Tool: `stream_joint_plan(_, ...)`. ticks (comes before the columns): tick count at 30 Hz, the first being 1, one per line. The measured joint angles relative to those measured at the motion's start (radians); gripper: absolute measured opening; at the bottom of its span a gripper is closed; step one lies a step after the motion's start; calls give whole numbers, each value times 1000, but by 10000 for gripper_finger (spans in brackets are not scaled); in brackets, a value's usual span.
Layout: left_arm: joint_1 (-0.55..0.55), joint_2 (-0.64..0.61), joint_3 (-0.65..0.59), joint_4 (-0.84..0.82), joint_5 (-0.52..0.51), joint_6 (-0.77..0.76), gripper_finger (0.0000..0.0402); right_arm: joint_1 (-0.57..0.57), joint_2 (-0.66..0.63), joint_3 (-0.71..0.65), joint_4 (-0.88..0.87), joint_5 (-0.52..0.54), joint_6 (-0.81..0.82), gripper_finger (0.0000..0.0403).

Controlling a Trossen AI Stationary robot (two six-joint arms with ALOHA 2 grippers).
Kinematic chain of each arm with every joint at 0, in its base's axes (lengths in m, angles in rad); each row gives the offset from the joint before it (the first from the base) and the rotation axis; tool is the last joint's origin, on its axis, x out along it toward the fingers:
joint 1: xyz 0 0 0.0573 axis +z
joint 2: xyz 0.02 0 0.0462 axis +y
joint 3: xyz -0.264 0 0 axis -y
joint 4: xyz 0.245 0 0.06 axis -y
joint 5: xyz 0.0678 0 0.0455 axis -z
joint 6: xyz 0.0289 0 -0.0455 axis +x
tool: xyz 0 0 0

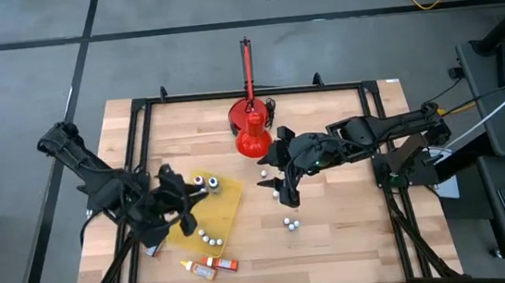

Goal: Pick & Place food coloring
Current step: Put the small green food coloring bottle into the yellow bin

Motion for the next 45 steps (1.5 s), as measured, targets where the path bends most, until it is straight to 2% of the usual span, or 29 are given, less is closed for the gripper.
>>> stream_joint_plan(4,-54,-13,-89,0,-3,-80,65,0,0,0,-1,-14,-5,255)
stream_joint_plan(10,-176,-27,-235,6,-91,-329,65,0,0,0,-2,-14,-24,255)
stream_joint_plan(17,-268,52,-331,11,-106,-552,65,0,1,-1,-8,-15,-42,255)
stream_joint_plan(24,-353,121,-424,25,-92,-633,65,0,1,-1,-59,-15,-54,255)
stream_joint_plan(29,-410,124,-496,143,-98,-650,65,0,1,-2,-96,-15,-50,255)
stream_joint_plan(36,-412,155,-566,304,-103,-614,65,0,1,-2,-100,-7,-45,255)
stream_joint_plan(45,-412,277,-570,409,-103,-657,65,0,1,-2,-113,-6,-24,255)
